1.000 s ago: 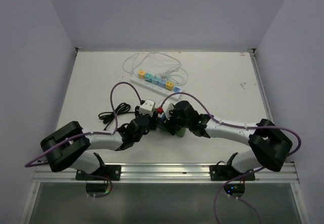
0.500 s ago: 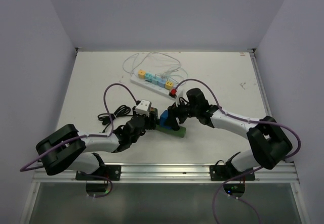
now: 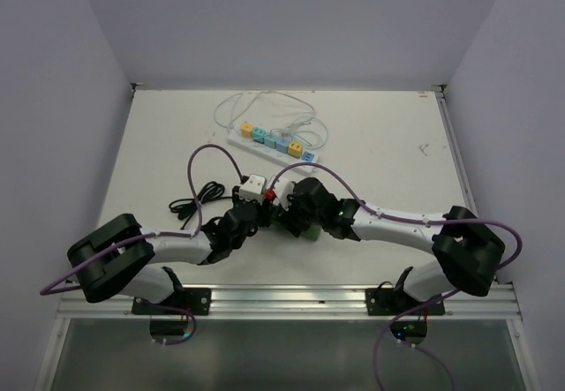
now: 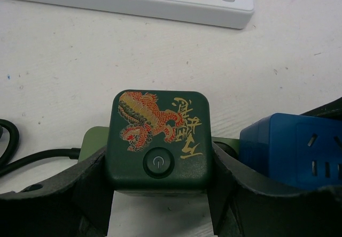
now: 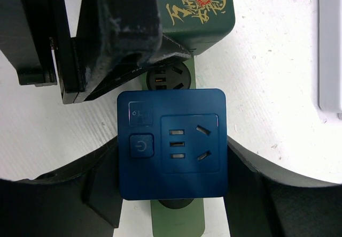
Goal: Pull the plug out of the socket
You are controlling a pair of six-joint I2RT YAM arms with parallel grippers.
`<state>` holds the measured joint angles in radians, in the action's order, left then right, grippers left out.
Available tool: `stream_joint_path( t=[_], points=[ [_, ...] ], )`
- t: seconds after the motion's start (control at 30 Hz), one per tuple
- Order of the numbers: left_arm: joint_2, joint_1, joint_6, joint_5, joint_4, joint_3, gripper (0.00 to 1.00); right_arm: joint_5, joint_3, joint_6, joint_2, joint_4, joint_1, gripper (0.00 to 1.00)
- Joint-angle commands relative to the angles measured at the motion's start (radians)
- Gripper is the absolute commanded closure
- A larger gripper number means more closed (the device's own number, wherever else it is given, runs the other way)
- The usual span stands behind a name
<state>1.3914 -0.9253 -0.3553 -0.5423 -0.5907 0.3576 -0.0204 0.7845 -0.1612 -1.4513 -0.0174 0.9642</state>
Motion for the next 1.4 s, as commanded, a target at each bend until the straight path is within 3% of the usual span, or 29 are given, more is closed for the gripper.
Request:
stream_joint_path(
  t=[0.0,0.1,0.23,0.33,0.53,0.67,0.8,1.0,1.2,1.37],
  points=[
    [0.054,0.002,-0.027,0.005,0.094,0.027,1.0,-0.021,0.081,0.0,0.031,0.14,0.027,0.79],
    [0.047,0.002,-0.027,-0.001,0.091,0.017,1.0,0.131,0.068,0.104,0.054,0.175,-0.045,0.79],
    [0.017,0.002,-0.027,0.001,0.06,-0.012,1.0,0.381,0.059,0.371,0.04,0.256,-0.267,0.78],
    [0.008,0.002,-0.017,0.004,0.046,-0.028,1.0,0.467,0.082,0.44,0.005,0.257,-0.327,0.78],
    [0.018,0.002,-0.017,0.005,0.051,-0.019,1.0,0.381,0.101,0.272,0.009,0.168,-0.247,0.76],
    [0.029,0.002,-0.017,-0.001,0.071,0.0,1.0,0.046,0.116,0.051,0.025,0.076,-0.064,0.76],
    [0.035,0.002,-0.02,-0.002,0.075,0.003,1.0,-0.068,0.09,0.005,0.049,0.105,0.027,0.76],
    [0.043,0.002,-0.022,-0.002,0.078,0.009,1.0,-0.05,0.07,0.076,0.08,0.146,-0.001,0.75],
    [0.038,0.002,-0.02,-0.001,0.072,0.001,1.0,0.272,0.073,0.313,0.083,0.211,-0.223,0.71],
    [0.038,0.002,-0.017,0.004,0.071,0.0,1.0,0.319,0.145,0.276,0.025,0.117,-0.249,0.7]
  ],
)
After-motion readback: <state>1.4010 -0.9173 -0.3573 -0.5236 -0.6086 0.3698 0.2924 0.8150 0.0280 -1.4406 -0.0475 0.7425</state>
